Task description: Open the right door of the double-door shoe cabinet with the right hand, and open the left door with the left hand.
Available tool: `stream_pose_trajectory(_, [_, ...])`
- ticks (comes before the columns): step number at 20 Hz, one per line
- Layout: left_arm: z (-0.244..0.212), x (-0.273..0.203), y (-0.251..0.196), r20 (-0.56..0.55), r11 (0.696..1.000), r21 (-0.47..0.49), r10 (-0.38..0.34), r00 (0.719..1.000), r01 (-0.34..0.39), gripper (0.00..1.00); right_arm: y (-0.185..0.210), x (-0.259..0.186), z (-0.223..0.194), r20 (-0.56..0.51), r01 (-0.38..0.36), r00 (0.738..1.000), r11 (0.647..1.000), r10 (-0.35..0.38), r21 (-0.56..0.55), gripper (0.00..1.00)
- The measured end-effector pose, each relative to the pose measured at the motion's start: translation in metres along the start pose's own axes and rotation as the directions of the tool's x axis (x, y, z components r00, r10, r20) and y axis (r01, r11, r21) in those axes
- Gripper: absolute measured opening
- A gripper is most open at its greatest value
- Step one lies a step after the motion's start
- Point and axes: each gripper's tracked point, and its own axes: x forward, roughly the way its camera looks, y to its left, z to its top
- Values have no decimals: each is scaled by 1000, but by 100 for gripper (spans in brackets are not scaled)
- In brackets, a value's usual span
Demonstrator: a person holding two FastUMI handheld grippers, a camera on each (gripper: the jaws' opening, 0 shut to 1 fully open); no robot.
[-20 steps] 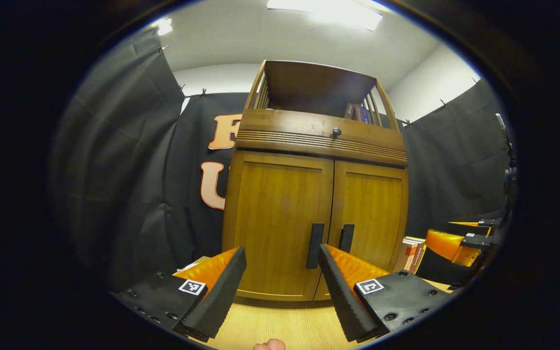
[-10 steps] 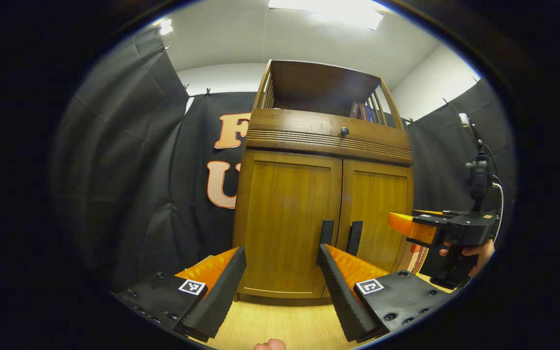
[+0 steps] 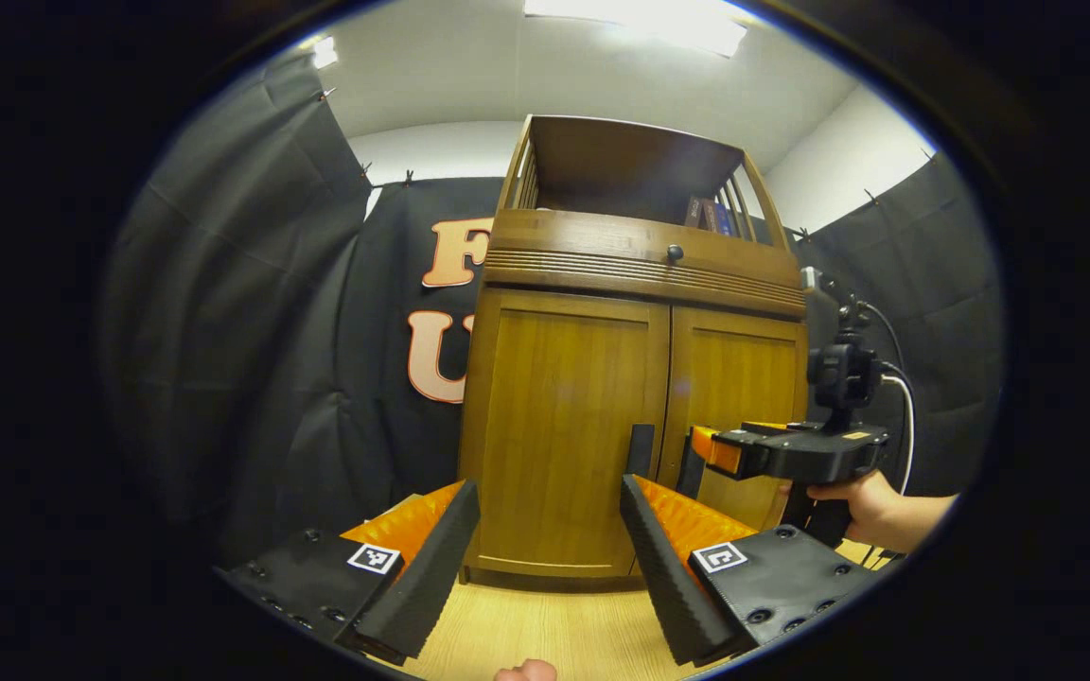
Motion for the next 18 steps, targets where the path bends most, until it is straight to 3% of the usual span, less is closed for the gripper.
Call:
stream_pose_trajectory(1, [2,-1,1,2,1000,3,5,1000,-5,97,-2,0,-5,0,9,1000,1000,-9,-6,89])
stream_pose_trajectory(2, [1,0,3,4,1000,4,11,1000,-11,97,-2,5,-9,1,19,1000,1000,-19,-6,98])
stream_pose_trajectory(4, [-3,2,7,4,1000,4,12,1000,-12,97,-4,14,-16,-4,39,999,999,-39,-2,98])
stream_pose_trajectory(5, [-5,3,8,-1,1000,8,15,1000,-15,97,-4,18,-18,-9,46,999,999,-46,-5,93])
stream_pose_trajectory(7, [-5,4,12,2,1000,12,21,1000,-21,96,-2,25,-23,-20,48,999,999,-48,-13,93])
stream_pose_trajectory(8, [-5,5,12,2,1000,11,19,1000,-19,97,-2,27,-25,-24,51,998,999,-52,-12,98])
stream_pose_trajectory(10, [-4,5,13,8,1000,9,17,1000,-17,97,-3,33,-29,-31,66,997,998,-67,-8,98])
stream_pose_trajectory(11, [-4,5,13,11,1000,9,17,1000,-17,96,-3,36,-32,-40,71,997,997,-71,-3,93])
stream_pose_trajectory(13, [-2,5,13,20,1000,11,17,1000,-18,96,-1,41,-34,-51,73,996,997,-72,11,97])
stream_pose_trajectory(15, [0,7,16,28,1000,16,22,999,-23,96,0,44,-34,-46,72,996,997,-71,16,87])
stream_pose_trajectory(17, [0,9,17,37,1000,13,26,999,-27,96,-3,47,-33,-45,82,996,997,-81,13,87])
stream_pose_trajectory(18, [-3,8,18,34,1000,11,25,999,-26,98,-8,48,-34,-49,98,994,995,-98,6,69])
